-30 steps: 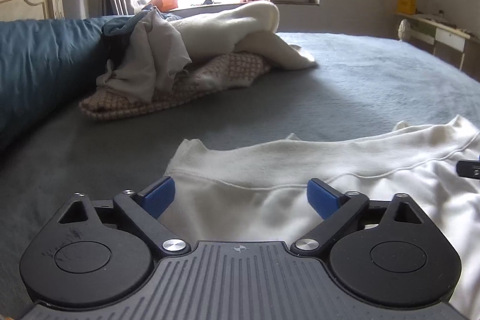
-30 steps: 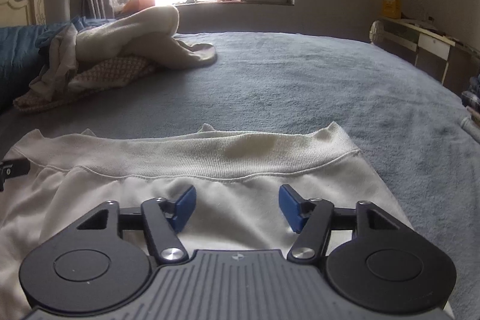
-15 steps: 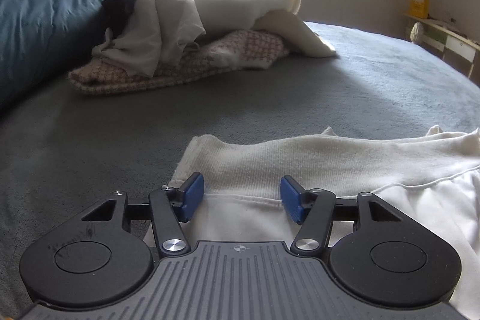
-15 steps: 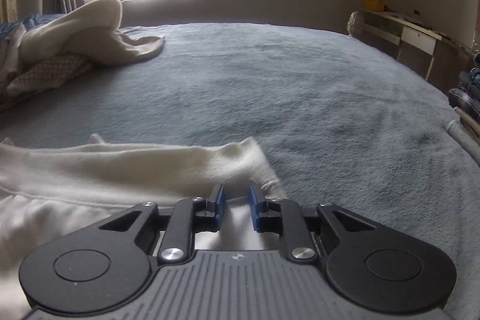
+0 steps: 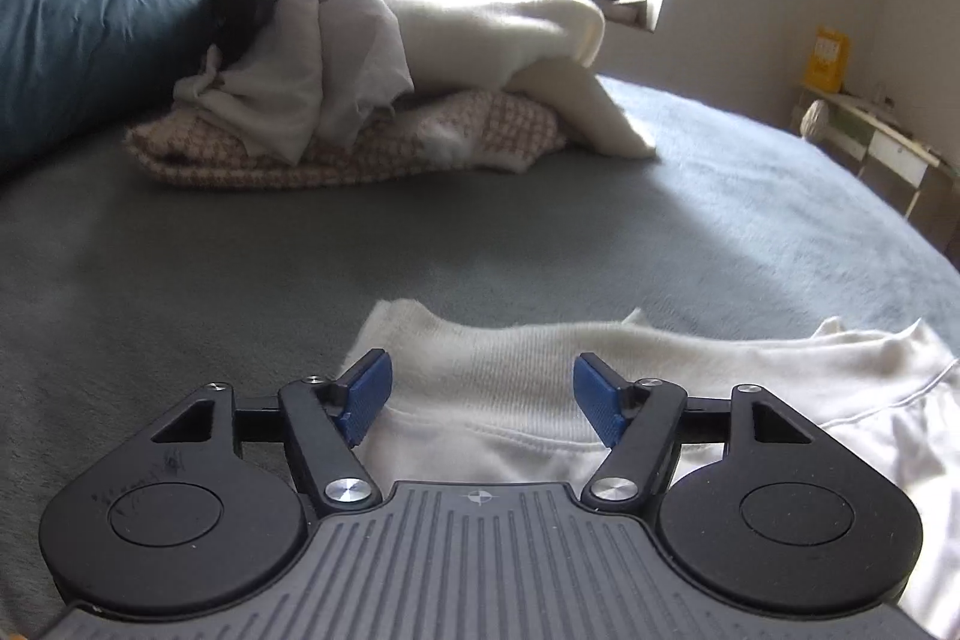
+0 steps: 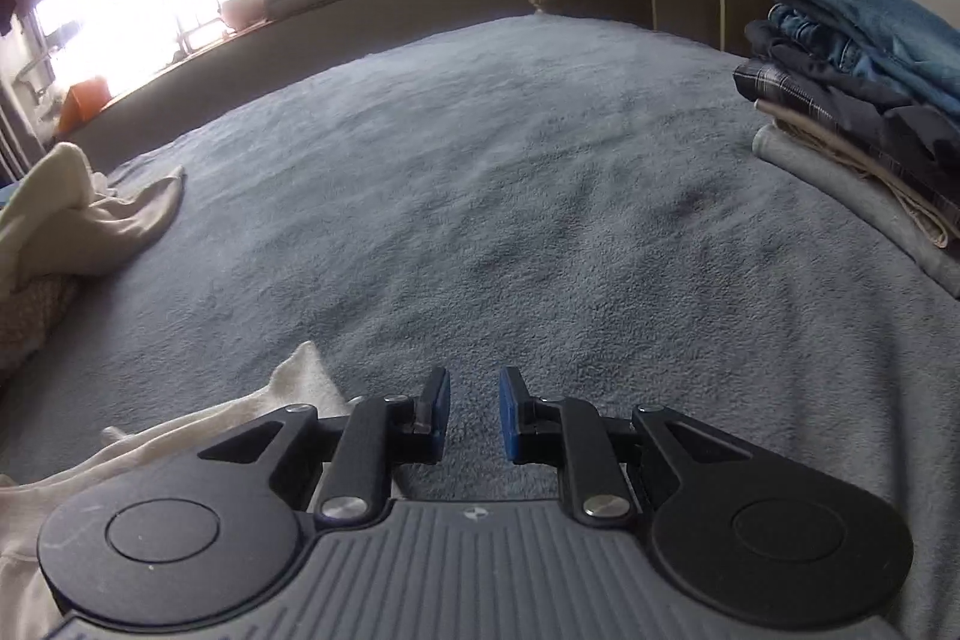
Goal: Fold clothes
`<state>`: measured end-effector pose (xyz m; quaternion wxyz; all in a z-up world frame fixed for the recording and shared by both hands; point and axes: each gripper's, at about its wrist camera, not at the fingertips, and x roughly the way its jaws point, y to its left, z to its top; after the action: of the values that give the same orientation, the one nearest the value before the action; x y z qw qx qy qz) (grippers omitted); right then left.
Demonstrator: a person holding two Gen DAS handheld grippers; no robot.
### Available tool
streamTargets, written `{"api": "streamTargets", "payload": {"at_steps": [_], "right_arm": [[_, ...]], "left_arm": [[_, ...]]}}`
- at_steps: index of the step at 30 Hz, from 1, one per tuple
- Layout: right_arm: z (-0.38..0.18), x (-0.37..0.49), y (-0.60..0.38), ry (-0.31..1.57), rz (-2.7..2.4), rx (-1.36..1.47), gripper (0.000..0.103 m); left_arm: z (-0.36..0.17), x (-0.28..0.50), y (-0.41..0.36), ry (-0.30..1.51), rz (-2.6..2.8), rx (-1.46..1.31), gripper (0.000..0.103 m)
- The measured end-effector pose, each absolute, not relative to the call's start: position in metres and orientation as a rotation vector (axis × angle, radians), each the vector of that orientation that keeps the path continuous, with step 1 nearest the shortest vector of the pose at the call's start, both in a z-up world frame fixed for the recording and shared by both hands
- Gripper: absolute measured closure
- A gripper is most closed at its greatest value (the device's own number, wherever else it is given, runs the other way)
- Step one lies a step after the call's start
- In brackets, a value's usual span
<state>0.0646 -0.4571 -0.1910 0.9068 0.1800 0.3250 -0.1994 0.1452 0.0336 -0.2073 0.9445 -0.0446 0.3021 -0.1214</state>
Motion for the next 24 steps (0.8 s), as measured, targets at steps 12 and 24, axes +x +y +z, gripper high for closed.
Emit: {"api": "streamTargets", "payload": {"at_steps": [12,24], "right_arm": [[-0.207,0.041,-0.349,0.826,-0.079,0.112,0.085],[-0.19,0.029,-0.391,0.793,-0.299,0.173,0.085]], "left_arm": [[-0.214,0.081,0.036,0.755,-0.336,0.03,0.032],[-0.194,0.077,0.049,0.632,-0.32,0.043,0.032]]}}
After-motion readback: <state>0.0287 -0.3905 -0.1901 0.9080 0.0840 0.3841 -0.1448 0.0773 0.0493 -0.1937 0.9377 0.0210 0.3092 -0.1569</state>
